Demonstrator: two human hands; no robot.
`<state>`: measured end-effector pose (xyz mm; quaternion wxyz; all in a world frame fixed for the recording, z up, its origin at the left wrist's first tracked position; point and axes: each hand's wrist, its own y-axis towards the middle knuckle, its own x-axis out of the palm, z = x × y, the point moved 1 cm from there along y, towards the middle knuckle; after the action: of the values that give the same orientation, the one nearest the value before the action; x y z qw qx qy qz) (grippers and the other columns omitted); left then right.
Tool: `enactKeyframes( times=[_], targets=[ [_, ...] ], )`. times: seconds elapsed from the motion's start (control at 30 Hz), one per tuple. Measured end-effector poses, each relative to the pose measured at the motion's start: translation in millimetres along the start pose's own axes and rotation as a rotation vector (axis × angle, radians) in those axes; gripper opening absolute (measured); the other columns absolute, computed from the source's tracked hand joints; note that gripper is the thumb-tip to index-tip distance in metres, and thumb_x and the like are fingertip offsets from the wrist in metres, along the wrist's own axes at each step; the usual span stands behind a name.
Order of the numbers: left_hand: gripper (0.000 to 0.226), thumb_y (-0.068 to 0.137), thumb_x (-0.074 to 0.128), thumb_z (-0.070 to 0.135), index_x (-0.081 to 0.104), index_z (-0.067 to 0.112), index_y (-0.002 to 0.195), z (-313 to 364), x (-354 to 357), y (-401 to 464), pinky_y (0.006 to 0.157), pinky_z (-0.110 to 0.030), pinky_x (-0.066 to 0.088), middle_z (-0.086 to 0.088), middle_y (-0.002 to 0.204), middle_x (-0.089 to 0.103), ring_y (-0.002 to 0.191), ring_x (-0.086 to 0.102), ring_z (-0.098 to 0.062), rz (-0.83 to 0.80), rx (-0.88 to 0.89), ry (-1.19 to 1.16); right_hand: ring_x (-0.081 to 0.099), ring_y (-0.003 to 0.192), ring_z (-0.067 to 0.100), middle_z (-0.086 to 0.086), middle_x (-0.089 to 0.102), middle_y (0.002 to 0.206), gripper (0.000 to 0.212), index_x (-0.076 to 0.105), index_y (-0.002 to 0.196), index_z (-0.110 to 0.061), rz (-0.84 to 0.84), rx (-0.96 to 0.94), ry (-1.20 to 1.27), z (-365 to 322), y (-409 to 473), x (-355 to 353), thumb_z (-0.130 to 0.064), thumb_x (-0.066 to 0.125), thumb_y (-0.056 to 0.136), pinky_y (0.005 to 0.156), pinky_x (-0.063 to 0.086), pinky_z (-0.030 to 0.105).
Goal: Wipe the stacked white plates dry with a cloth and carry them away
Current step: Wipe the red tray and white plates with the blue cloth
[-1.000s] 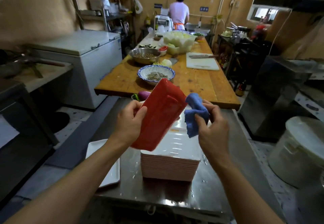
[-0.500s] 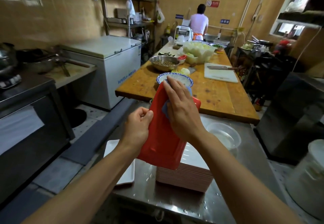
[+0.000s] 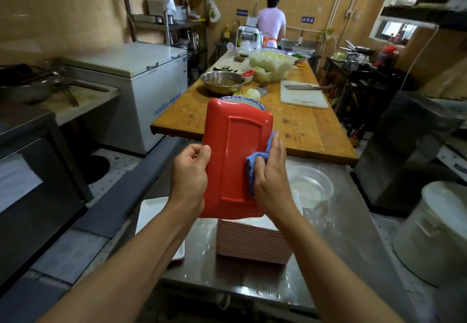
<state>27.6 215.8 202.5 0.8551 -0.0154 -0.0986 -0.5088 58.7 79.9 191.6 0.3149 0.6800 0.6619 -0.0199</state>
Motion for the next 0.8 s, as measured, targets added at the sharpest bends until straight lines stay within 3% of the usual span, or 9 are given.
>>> enactKeyframes(
  times=[0.07, 0.13, 0.27, 0.37, 0.47, 0.57, 0.67, 0.73, 0.8],
  targets=[
    [0.021, 0.097, 0.049, 0.021, 0.058, 0.015, 0.079, 0.5, 4.2, 4.1, 0.063, -0.036, 0.057, -0.003, 0.072, 0.066, 0.065, 0.065, -0.016, 0.026, -0.012, -0.035, 0.018, 0.141, 0.014, 0.009, 0.014, 0.155, 0.061, 0.002, 0.150, -0.013, -0.023, 0.059, 0.007, 7.7, -18.8, 5.3, -0.010, 0.034, 0.099, 0.113, 0.016, 0.020],
    [0.021, 0.097, 0.049, 0.020, 0.057, 0.013, 0.079, -1.9, 7.9, 6.4, 0.069, -0.041, 0.056, -0.006, 0.075, 0.065, 0.069, 0.063, -0.020, 0.023, -0.038, -0.075, 0.041, 0.126, 0.020, 0.011, 0.035, 0.141, 0.062, 0.006, 0.150, -0.016, -0.025, 0.121, 0.056, 13.5, -30.0, 1.5, -0.013, 0.040, 0.098, 0.106, 0.035, 0.031],
    [0.022, 0.099, 0.045, 0.024, 0.056, 0.014, 0.083, -10.3, 12.6, 5.2, 0.074, -0.046, 0.056, -0.006, 0.078, 0.067, 0.074, 0.066, -0.022, -0.057, -0.091, -0.143, 0.065, 0.086, 0.006, 0.004, 0.064, 0.102, 0.036, 0.048, 0.118, -0.021, -0.076, 0.262, 0.386, 15.6, -21.1, -24.4, -0.004, 0.058, 0.088, 0.072, 0.052, 0.016],
    [0.022, 0.101, 0.039, 0.027, 0.055, 0.017, 0.090, -16.7, 13.6, 6.6, 0.077, -0.045, 0.056, -0.005, 0.087, 0.069, 0.082, 0.067, -0.021, -0.144, -0.096, -0.090, 0.068, 0.081, 0.014, 0.008, 0.068, 0.096, 0.032, 0.056, 0.107, -0.015, -0.118, 0.376, 0.491, 19.1, -10.6, -34.9, 0.002, 0.063, 0.081, 0.066, 0.054, 0.021],
    [0.020, 0.100, 0.039, 0.029, 0.053, 0.023, 0.113, -16.3, 11.2, 13.6, 0.080, -0.036, 0.053, -0.002, 0.108, 0.066, 0.101, 0.064, -0.019, -0.256, -0.077, 0.073, 0.066, 0.074, 0.010, 0.002, 0.067, 0.085, 0.032, 0.055, 0.101, -0.017, -0.106, 0.339, 0.401, 21.2, -4.1, -39.2, 0.003, 0.065, 0.078, 0.059, 0.050, 0.015],
    [0.059, 0.090, 0.060, 0.029, 0.028, 0.025, 0.139, -0.9, 5.8, 24.7, 0.086, -0.035, 0.050, -0.003, 0.132, 0.052, 0.113, 0.056, -0.017, -0.294, 0.033, 0.170, 0.065, 0.082, 0.015, 0.003, 0.065, 0.090, 0.037, 0.052, 0.098, -0.023, -0.168, 0.273, 0.299, 21.3, 0.7, -46.9, 0.005, 0.065, 0.076, 0.067, 0.054, 0.021],
    [0.097, 0.071, 0.078, 0.037, 0.015, 0.030, 0.145, 25.0, 4.5, 40.4, 0.104, -0.047, 0.038, -0.001, 0.148, 0.031, 0.133, 0.036, -0.022, -0.268, 0.279, 0.575, 0.064, 0.087, 0.011, 0.000, 0.064, 0.096, 0.046, 0.049, 0.101, -0.029, -0.261, 0.183, 0.198, 19.9, 3.6, -54.4, 0.005, 0.065, 0.074, 0.071, 0.054, 0.022],
    [0.098, 0.065, 0.083, 0.036, 0.024, 0.029, 0.143, 43.8, 6.0, 48.8, 0.105, -0.044, 0.037, 0.000, 0.146, 0.036, 0.135, 0.032, -0.022, -0.335, 0.391, 0.741, 0.063, 0.088, 0.008, -0.005, 0.062, 0.098, 0.050, 0.047, 0.107, -0.030, -0.330, 0.118, 0.113, 18.2, 5.2, -60.3, 0.002, 0.067, 0.074, 0.073, 0.053, 0.022],
    [0.076, 0.064, 0.085, 0.028, 0.045, 0.030, 0.129, 56.3, 7.1, 54.5, 0.088, -0.025, 0.046, 0.009, 0.126, 0.056, 0.120, 0.050, -0.012, -0.524, 0.360, 0.713, 0.061, 0.089, 0.003, -0.009, 0.060, 0.100, 0.054, 0.046, 0.113, -0.030, -0.392, 0.069, 0.069, 16.9, 7.5, -66.2, 0.000, 0.068, 0.074, 0.072, 0.052, 0.019]
  ],
)
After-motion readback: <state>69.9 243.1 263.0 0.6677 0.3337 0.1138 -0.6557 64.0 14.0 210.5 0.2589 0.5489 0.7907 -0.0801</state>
